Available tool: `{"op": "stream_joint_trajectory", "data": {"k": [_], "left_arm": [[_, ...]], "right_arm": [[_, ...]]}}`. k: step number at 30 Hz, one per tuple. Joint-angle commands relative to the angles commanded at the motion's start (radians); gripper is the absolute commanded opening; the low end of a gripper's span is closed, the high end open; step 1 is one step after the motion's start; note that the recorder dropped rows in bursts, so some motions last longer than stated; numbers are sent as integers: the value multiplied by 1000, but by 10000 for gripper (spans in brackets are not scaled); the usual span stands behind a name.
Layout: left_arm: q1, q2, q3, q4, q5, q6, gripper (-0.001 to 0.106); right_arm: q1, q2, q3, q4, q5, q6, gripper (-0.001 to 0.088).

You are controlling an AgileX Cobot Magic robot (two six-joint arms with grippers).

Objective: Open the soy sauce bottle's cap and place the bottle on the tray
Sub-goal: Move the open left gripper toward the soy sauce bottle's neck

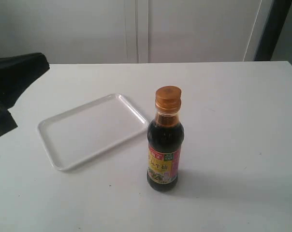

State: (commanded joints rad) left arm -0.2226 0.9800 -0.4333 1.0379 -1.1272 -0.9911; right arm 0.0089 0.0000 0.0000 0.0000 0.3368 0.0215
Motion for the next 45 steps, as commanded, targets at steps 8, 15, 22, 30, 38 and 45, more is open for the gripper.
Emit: {"op": "stream_joint_trajectory", "data": {"k": [8, 15, 22, 30, 38, 45], "left_arm": [[-78, 68, 0, 2, -28, 4, 617], [-179, 116, 0, -22, -34, 45, 976], [-285, 172, -61, 43, -28, 17, 1012], [-314, 279, -133, 43, -25, 21, 1012], [-339, 389, -186, 40, -31, 26, 1012], [-349, 462, -229, 41, -50, 33, 1012]], "right_arm": [[0, 0, 0, 0, 0, 0, 0], [0, 0, 0, 0, 0, 0, 0], [0, 0, 0, 0, 0, 0, 0], [0, 0, 0, 0, 0, 0, 0], [0, 0, 0, 0, 0, 0, 0], [0, 0, 0, 0, 0, 0, 0]]}}
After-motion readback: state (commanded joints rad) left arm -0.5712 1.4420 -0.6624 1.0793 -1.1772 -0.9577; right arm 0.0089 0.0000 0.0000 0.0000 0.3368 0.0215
